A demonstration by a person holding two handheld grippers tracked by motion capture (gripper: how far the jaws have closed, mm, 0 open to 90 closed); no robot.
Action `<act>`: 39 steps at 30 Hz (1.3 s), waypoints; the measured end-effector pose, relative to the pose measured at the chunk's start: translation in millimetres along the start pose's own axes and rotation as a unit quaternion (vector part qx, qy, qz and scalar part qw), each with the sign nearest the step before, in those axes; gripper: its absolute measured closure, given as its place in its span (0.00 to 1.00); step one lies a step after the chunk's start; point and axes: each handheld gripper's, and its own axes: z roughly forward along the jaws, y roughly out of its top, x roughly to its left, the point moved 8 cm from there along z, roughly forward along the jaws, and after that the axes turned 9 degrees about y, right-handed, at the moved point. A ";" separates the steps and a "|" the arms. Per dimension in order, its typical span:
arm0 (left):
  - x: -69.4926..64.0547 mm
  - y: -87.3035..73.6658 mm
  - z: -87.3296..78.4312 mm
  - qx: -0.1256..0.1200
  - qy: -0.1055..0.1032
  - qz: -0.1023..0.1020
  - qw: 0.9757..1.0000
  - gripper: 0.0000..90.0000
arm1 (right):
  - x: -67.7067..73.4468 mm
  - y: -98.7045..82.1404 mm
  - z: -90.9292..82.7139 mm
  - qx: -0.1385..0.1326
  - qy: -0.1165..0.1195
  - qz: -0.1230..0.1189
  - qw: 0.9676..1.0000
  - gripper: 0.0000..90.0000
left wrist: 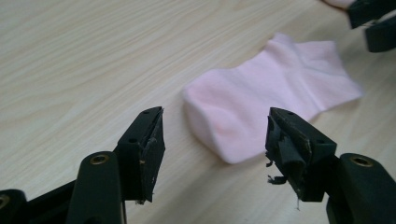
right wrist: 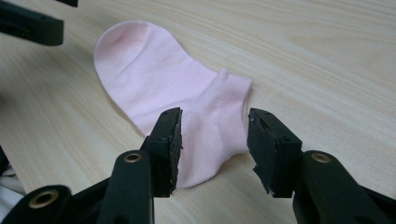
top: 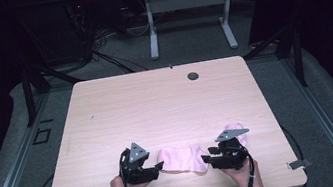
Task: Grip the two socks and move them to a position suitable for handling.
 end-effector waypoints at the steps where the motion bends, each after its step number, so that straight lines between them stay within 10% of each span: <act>1: 2.3 -0.2 4.7 0.012 0.001 -0.004 1.000 0.41 | 0.0 0.5 0.6 0.005 -0.002 -0.004 1.000 0.60; 7: 2.1 1.6 33.2 0.043 -0.002 -0.007 0.999 0.52 | -4.6 -4.2 21.5 0.036 -0.029 0.003 0.999 0.61; 24: 1.2 -2.6 49.4 0.075 0.002 0.011 0.997 0.97 | -6.3 -6.1 33.4 0.050 -0.042 -0.014 0.998 0.94; 39: -3.4 -4.8 27.2 0.049 -0.005 -0.009 0.999 0.98 | -0.2 -3.2 20.4 0.035 -0.019 -0.015 0.999 1.00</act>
